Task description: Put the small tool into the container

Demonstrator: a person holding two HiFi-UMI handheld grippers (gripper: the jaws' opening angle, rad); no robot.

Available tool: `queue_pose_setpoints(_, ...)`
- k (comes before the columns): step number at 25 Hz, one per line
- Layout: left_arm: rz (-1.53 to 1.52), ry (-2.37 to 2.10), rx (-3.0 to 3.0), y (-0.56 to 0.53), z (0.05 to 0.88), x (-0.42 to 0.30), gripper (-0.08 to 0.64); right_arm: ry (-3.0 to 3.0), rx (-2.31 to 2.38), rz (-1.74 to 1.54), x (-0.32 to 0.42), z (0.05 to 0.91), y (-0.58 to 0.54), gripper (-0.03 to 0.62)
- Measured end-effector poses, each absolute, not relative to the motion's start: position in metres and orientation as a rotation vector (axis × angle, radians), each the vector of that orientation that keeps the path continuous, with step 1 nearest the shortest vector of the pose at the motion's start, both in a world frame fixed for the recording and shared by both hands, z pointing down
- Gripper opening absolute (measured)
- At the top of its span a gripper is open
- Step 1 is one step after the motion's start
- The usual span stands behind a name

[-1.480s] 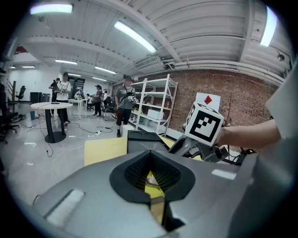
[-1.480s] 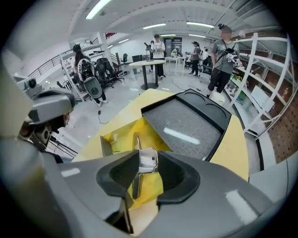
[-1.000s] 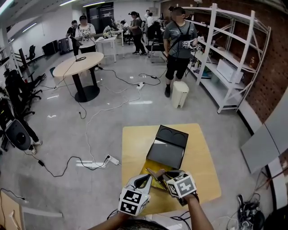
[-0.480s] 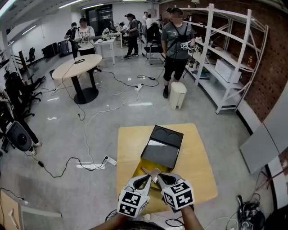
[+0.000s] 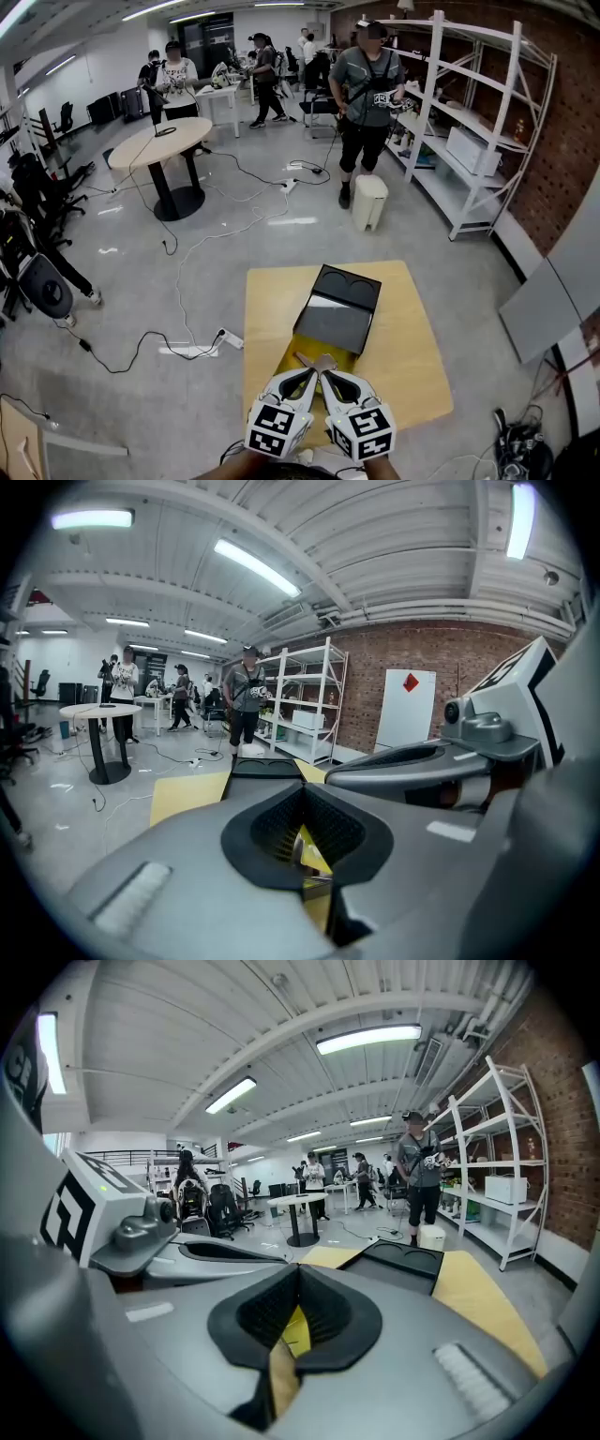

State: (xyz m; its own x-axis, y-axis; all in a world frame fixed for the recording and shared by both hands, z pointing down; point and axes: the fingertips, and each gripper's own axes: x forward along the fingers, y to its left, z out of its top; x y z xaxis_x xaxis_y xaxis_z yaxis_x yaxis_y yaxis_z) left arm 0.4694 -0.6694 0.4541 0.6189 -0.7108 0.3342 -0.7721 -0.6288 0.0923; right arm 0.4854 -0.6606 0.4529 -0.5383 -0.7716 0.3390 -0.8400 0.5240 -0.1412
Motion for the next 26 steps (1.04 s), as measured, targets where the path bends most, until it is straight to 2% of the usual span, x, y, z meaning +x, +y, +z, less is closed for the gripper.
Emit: queue_pose_setpoints(26,0.393,-1.194,2.628,-0.647,0.461,0.440,0.014,-2.534,1.396,0.454,0.457,0.458,-0.643,0.005)
